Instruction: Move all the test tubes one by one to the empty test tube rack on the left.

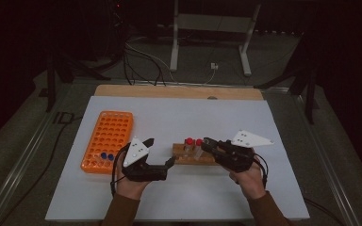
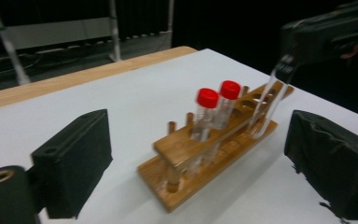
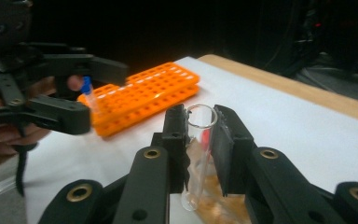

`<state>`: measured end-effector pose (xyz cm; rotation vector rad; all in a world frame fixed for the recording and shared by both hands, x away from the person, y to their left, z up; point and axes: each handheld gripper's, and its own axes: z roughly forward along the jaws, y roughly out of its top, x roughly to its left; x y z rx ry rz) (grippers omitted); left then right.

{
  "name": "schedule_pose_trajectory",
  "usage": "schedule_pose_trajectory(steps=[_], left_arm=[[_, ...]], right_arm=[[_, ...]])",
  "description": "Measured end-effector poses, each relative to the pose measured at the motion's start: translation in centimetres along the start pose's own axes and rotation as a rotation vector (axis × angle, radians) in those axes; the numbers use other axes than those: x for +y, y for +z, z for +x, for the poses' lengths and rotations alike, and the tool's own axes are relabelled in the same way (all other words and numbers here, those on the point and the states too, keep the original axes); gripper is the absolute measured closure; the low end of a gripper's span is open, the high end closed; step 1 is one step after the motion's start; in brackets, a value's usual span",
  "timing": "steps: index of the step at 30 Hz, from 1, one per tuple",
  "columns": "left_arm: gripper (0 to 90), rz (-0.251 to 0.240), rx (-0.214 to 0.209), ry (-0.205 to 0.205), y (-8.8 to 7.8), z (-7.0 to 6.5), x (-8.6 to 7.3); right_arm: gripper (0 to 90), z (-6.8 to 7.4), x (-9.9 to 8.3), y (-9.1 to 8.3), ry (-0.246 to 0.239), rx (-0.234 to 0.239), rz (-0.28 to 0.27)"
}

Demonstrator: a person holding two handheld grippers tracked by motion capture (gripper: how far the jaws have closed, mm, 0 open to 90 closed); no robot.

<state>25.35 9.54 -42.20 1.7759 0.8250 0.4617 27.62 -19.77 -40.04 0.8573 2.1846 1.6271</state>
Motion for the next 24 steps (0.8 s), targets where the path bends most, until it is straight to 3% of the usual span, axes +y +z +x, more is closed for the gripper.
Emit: schedule_pose_trajectory(steps=[7, 9, 11, 18, 24], left_arm=[[17.6, 0.044, -0.057, 0.040, 1.9, -1.6, -0.2], [25.0, 0.056, -0.070, 0.060, 2.4, -2.0, -0.4], [38.2, 0.069, -0.083, 0.076, 2.8, -2.4, -0.6], [64.8, 0.111, -0.105, 0.117, 3.7, -3.5, -1.1], [76.0, 0.104, -0.111, 0.116, 3.5, -3.3, -1.4]], right_arm=[[76.4, 1.4, -0.6, 1.6, -0.011, 0.023, 0.024], [76.4, 1.6, -0.7, 1.9, -0.012, 0.031, 0.031], [76.4, 1.7, -0.9, 2.1, -0.012, 0.038, 0.036], [76.4, 2.4, -1.5, 3.2, -0.007, 0.075, 0.062], [76.4, 2.7, -1.5, 3.4, -0.015, 0.089, 0.070]])
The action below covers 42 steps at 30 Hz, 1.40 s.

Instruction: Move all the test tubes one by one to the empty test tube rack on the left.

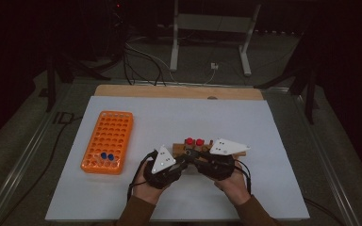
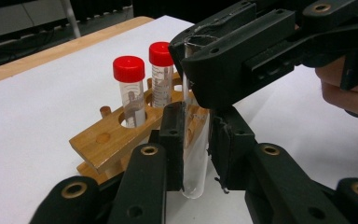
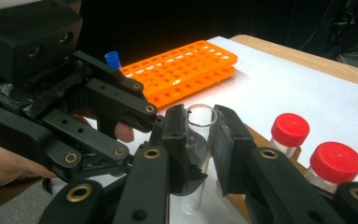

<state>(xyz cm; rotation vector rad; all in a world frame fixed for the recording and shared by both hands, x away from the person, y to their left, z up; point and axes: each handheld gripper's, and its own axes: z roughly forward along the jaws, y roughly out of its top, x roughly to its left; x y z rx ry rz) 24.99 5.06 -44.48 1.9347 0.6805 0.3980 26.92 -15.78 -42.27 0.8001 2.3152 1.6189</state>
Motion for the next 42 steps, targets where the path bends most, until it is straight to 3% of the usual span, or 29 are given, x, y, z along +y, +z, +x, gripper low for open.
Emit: schedule_pose_trajectory(steps=[3, 7, 11, 14, 21, 27, 30, 38, 42], left_arm=[[76.4, -0.011, 0.005, -0.005, -0.1, 0.0, -0.1], [76.4, -0.022, 0.023, -0.040, -0.3, 0.6, -0.5], [76.4, -0.030, 0.037, -0.077, -0.6, 1.4, -0.9], [76.4, -0.041, 0.053, -0.092, -1.0, 1.9, -0.8], [76.3, -0.088, 0.091, -0.092, -2.8, 2.8, -0.5], [76.3, -0.115, 0.126, -0.092, -4.5, 3.9, 0.0], [76.2, -0.120, 0.142, -0.097, -5.5, 4.8, 0.0], [76.0, -0.153, 0.251, -0.160, -9.5, 8.6, -0.5], [75.8, -0.166, 0.328, -0.185, -11.5, 10.2, -1.2]], right_arm=[[74.0, -0.1, 0.0, 0.0, -0.001, 0.014, -0.006], [48.4, -1.0, 0.4, -1.1, 0.016, 0.015, -0.056], [27.3, -2.4, 0.8, -2.1, 0.041, -0.049, -0.067], [15.1, -3.4, 0.6, -2.4, 0.066, -0.105, -0.036], [3.0, -5.6, -0.7, -3.7, 0.116, -0.151, -0.029], [0.5, -5.8, -1.2, -4.8, 0.060, -0.209, -0.006], [0.5, -6.0, -1.3, -5.3, 0.069, -0.218, -0.012], [0.0, -6.4, -2.1, -6.4, 0.065, -0.241, -0.016], [0.0, -6.5, -2.3, -7.0, 0.070, -0.251, -0.019]])
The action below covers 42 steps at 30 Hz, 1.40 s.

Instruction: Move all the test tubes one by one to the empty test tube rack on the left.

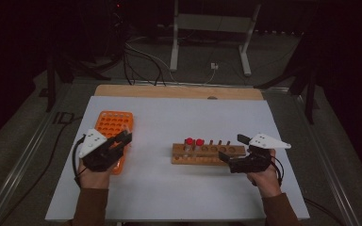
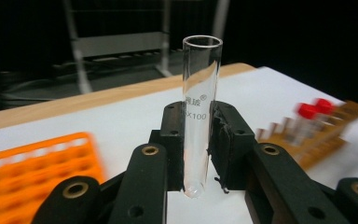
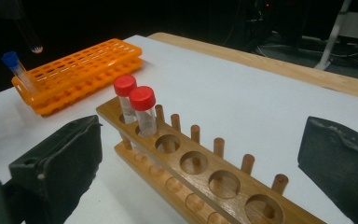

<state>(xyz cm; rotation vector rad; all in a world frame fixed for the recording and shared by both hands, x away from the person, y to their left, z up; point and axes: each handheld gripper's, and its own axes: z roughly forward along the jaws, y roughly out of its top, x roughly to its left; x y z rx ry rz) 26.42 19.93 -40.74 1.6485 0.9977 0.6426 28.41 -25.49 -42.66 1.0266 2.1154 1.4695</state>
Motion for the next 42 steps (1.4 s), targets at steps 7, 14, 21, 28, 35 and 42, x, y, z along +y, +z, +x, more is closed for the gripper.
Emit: schedule_pose_trajectory(steps=[7, 14, 21, 28, 35, 42], left_arm=[[75.8, -0.017, 0.111, -0.071, -2.4, 3.5, -1.3], [75.8, 0.010, 0.182, -0.096, -3.9, 5.6, -3.0], [75.8, 0.058, 0.206, -0.109, -4.0, 5.9, -5.3], [75.8, 0.093, 0.215, -0.104, -4.4, 5.8, -6.5], [75.9, 0.107, 0.229, -0.112, -5.1, 6.0, -7.3], [76.0, 0.167, 0.235, -0.097, -4.8, 6.3, -8.3]], right_arm=[[0.0, -0.4, -0.4, -0.6, 0.009, -0.017, -0.011], [0.0, -0.4, -0.4, -0.7, 0.011, -0.022, -0.016], [0.0, -0.3, -0.4, -0.5, 0.002, -0.017, -0.005], [0.0, -0.2, -0.5, -0.3, 0.003, -0.010, -0.003], [0.0, -0.2, -0.6, -0.2, 0.004, -0.004, 0.002], [0.0, -0.2, -0.7, 0.0, 0.009, 0.002, 0.006]])
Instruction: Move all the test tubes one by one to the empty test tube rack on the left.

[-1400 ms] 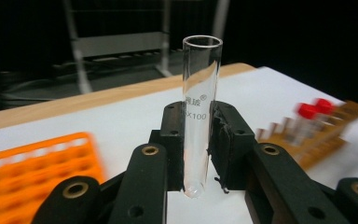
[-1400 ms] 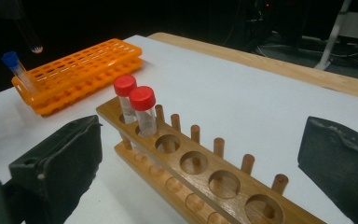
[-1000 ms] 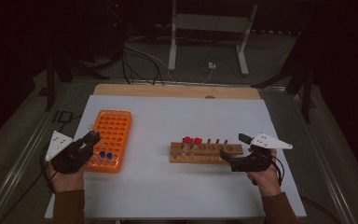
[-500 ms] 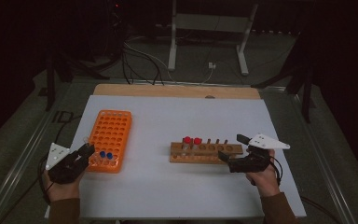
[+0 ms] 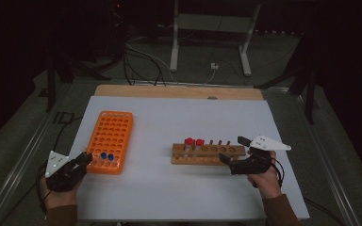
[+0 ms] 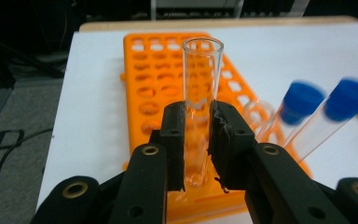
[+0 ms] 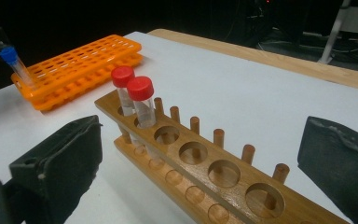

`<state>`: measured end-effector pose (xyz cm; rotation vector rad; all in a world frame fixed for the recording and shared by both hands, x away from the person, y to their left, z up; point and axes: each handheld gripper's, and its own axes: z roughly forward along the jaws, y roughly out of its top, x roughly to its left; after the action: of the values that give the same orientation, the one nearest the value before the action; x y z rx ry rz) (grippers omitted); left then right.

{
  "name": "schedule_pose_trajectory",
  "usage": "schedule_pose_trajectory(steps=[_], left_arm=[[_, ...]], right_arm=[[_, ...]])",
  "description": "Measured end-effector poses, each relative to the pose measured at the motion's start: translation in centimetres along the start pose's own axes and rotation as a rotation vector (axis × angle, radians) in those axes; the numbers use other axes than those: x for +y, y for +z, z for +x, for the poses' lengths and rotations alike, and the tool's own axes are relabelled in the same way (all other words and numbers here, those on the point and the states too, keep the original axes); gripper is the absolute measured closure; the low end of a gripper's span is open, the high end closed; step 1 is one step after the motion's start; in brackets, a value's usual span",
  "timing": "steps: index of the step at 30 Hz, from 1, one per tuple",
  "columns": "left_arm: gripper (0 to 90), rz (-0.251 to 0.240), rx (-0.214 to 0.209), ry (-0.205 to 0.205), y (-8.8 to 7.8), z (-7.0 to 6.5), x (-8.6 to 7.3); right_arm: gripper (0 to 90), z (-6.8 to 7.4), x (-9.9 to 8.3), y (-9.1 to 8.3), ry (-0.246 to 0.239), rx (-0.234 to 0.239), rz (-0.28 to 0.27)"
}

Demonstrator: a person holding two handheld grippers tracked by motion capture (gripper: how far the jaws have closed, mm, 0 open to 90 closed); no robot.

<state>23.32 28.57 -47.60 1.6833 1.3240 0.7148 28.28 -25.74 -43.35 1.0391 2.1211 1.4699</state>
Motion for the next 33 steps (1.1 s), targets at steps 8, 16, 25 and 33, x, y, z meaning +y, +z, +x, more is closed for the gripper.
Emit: schedule_pose_trajectory(steps=[8, 16, 25, 33], left_arm=[[76.9, 0.099, 0.001, 0.069, 0.8, -0.4, -0.5], [77.0, 0.152, 0.001, 0.101, 1.0, -0.4, -0.8], [68.7, 0.137, -0.012, 0.069, 0.8, -0.2, -0.9], [42.4, 0.061, -0.007, 0.036, -0.7, 0.0, -0.7]], right_arm=[[0.0, -0.1, -0.1, 0.0, 0.006, 0.002, -0.001], [0.0, 0.1, -0.2, 0.3, 0.000, 0.011, 0.007], [0.0, 0.5, 0.0, 0.7, -0.004, 0.019, 0.004], [2.8, 0.6, 0.1, 1.2, -0.006, 0.022, 0.007]])
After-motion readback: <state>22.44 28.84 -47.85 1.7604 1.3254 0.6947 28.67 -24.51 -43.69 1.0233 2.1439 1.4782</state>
